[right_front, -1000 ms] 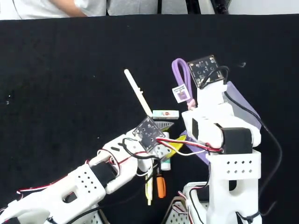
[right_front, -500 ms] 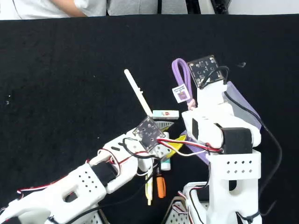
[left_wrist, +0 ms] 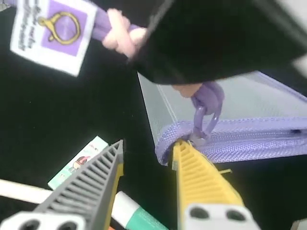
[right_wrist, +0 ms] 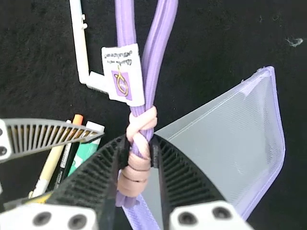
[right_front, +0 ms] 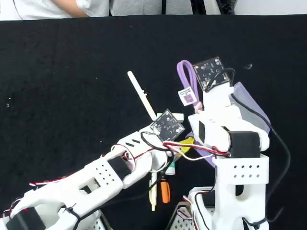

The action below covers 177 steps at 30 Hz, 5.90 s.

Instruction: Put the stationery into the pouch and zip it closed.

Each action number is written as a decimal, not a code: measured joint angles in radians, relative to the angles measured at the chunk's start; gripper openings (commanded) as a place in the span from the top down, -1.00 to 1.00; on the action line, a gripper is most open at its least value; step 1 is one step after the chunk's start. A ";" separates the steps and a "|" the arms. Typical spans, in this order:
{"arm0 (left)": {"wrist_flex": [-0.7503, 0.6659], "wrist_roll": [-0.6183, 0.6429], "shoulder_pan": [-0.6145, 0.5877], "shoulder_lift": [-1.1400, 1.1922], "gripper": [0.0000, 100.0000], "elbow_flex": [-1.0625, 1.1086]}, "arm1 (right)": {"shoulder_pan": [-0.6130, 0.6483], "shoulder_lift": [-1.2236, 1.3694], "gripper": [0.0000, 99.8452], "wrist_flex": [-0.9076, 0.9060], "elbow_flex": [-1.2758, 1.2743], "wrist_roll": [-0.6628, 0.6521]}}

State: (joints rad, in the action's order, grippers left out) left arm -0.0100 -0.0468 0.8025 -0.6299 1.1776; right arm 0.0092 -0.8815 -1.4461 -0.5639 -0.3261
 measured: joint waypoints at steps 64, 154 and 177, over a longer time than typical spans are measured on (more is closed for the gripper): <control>-0.275 -0.095 -0.176 0.230 0.95 -0.049 | -0.560 0.000 0.98 -0.055 0.071 -0.204; -0.141 -0.221 -0.170 0.245 0.95 -0.321 | -0.522 0.000 0.34 -0.104 0.107 -0.172; 0.419 -0.221 -0.671 -0.305 0.95 -0.451 | -0.204 0.000 0.34 -0.080 0.107 -0.046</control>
State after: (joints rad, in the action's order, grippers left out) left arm 0.4089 -0.2677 0.1320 -0.9352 0.7265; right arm -0.1949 -0.8815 -1.5259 -0.4565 -0.3721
